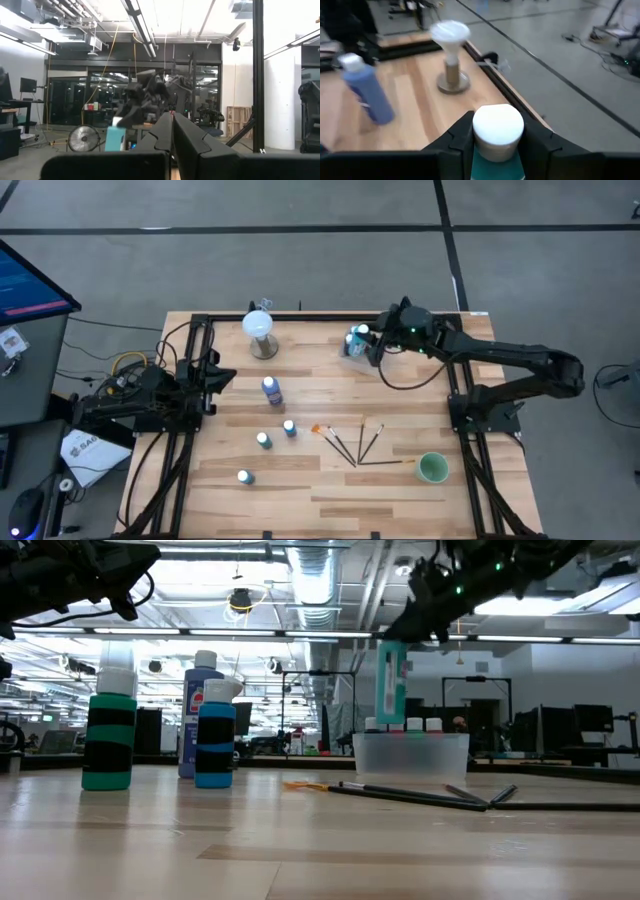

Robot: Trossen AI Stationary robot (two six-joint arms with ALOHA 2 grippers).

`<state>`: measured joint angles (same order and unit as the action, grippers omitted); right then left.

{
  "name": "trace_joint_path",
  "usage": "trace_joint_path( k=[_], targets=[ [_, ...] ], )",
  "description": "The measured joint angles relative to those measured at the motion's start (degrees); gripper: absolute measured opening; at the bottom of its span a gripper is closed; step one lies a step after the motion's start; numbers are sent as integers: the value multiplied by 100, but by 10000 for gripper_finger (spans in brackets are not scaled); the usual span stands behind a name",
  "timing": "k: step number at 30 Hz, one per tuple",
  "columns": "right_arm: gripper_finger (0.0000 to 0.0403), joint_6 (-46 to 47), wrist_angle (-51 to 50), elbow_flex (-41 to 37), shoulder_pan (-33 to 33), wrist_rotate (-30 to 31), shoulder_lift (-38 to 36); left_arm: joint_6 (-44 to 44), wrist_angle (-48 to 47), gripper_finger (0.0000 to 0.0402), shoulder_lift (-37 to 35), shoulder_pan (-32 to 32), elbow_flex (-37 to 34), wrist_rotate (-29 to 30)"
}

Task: Pick & Place Paint Supplies
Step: Put the large light blue paint bottle into the transparent bin

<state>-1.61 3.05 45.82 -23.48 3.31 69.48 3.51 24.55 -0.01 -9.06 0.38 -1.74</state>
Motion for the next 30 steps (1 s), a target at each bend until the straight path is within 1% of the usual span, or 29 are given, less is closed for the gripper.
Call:
trace_joint_path(
  k=[7, 17, 22, 30],
  targets=[
    [108, 17, 135, -120, -133, -23, 359, -1, 1, 2, 0, -1, -1, 0],
    [108, 17, 695, -120, -92, -54, 1195, 0, 1, 2, 0, -2, -2, 0],
    [108, 17, 752, -120, -102, -72, 1343, 0, 1, 2, 0, -2, -2, 0],
    [108, 62, 901, -120, -105, -181, 1341, -2, 1, 2, 0, 0, -2, 0]
  ],
)
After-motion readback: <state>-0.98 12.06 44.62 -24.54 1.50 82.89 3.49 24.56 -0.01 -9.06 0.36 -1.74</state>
